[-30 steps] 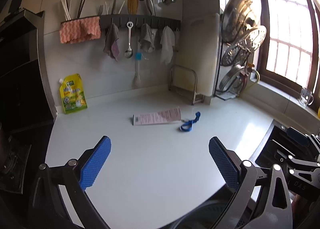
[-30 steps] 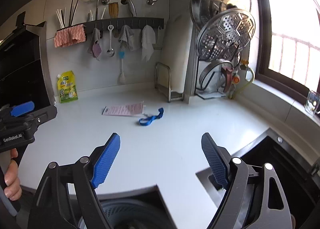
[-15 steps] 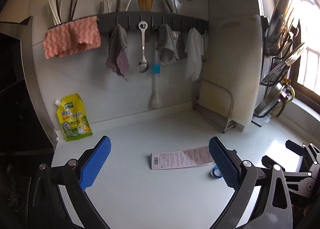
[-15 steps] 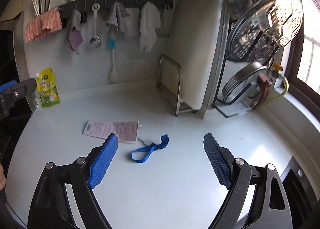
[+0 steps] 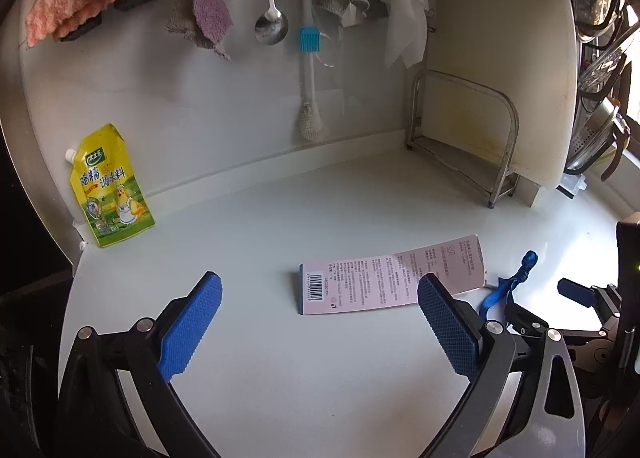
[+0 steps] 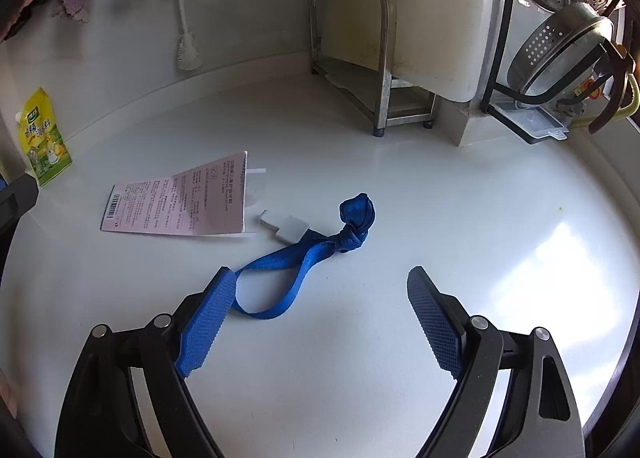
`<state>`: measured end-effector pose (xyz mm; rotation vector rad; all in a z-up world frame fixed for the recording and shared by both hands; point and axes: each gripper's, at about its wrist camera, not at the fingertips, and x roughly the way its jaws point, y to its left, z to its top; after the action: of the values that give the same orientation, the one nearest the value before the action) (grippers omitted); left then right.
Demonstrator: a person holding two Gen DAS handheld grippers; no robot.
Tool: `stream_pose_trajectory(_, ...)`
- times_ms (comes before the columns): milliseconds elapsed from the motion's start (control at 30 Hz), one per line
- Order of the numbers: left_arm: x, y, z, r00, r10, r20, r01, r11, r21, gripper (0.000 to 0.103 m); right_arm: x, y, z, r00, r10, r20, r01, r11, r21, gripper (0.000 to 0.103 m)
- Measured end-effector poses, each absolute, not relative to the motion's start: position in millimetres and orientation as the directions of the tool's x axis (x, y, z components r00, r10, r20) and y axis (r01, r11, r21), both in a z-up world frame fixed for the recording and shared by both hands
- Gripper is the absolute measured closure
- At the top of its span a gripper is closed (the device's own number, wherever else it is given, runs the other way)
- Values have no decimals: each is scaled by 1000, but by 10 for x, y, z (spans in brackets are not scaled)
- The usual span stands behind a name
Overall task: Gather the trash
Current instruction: 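Move the left tool over the pink receipt while the right tool reaches the blue strap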
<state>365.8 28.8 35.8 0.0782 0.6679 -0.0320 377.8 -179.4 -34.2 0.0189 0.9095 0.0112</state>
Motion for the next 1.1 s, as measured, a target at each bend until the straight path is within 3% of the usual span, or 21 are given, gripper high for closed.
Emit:
stream_pose_trajectory(233, 3771, 270, 210, 767, -9, -642, 63, 996, 62, 6, 3938, -1731, -463, 586, -12, -810, 9, 1000, -8, 20)
stream_pose_trajectory(300, 3796, 279, 187, 762, -14, -647, 66, 996, 56, 6, 3968, -1730, -509, 574, -8, -819, 8, 1000, -5, 29)
stream_pose_trajectory(333, 3808, 282, 179, 760, -19, -649, 69, 996, 52, 6, 3989, -1734, -535, 564, -5, -826, 5, 1000, -3, 40)
stream_pose_trajectory(400, 3828, 274, 174, 758, -20, -652, 71, 996, 51, 6, 3994, -1718, -549, 570, -5, -822, 4, 1000, -3, 46)
stream_pose_trajectory(533, 3860, 219, 222, 763, -37, -646, 92, 994, 52, 6, 4005, -1711, -524, 562, 24, -826, -23, 1000, 13, 93)
stream_pose_trajectory(567, 3869, 203, 246, 765, -42, -643, 98, 994, 52, 6, 3998, -1737, -516, 556, 39, -830, -26, 999, 29, 99)
stream_pose_trajectory(900, 4074, 179, 244, 747, -136, -651, 194, 981, 18, 6, 3467, -2284, -144, 632, 101, -769, 8, 990, 137, 100)
stream_pose_trajectory(1100, 4192, 270, 6, 716, -104, -691, 151, 989, 7, 6, 3314, -2475, -193, 620, 151, -770, 20, 978, 208, 100)
